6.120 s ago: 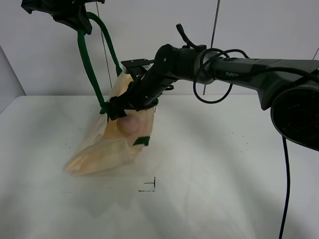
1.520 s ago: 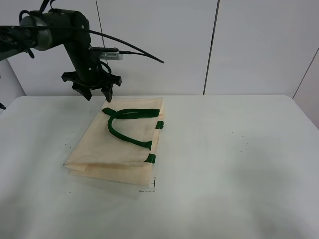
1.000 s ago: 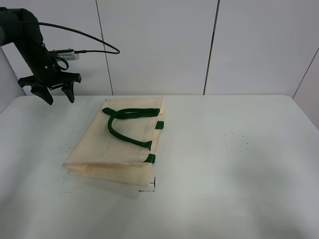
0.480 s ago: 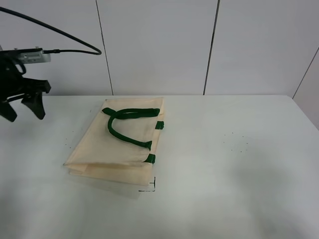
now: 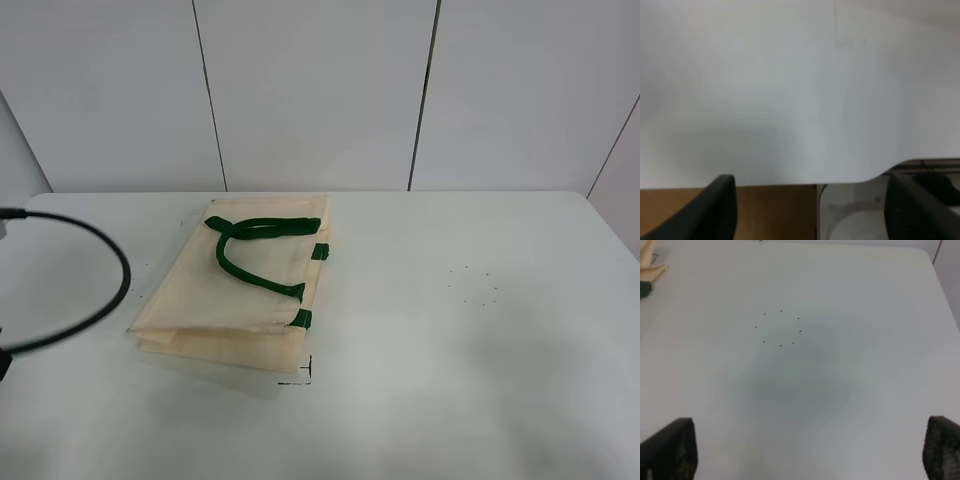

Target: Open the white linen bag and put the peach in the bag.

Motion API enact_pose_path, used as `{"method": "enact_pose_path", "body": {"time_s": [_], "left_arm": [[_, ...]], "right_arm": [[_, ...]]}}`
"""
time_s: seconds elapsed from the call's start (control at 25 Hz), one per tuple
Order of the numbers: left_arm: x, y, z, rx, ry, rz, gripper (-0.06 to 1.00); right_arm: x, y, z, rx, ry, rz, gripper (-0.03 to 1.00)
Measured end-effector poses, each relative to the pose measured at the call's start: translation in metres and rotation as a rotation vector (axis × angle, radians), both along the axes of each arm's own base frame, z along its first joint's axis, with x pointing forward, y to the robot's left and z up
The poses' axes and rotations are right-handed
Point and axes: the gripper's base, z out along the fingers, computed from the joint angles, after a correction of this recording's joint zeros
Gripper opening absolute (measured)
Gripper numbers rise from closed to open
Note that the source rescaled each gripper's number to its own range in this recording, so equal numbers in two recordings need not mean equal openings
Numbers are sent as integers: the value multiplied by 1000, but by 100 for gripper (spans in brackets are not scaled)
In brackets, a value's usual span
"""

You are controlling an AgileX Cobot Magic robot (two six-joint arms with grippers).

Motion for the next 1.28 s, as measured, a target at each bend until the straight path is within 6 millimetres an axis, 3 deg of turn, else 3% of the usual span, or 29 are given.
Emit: {"method": "enact_pose_path", "body": {"time_s": [0.12,0.32,0.72,0.88,1.28], "left_arm": [[-31,0,-14,2,-63,-7,91],[-70,0,-13,-1,-239,-7,91],[-121,0,-5,-1,-592,-16,91],[-133,0,-5,0,-672,-16,91],[-134,0,-5,1,-674,-16,91]], "right_arm": [[0,0,0,0,0,0,100],[0,0,0,0,0,0,100],[0,0,0,0,0,0,100],[0,0,0,0,0,0,100],[0,0,0,0,1,0,100]]}}
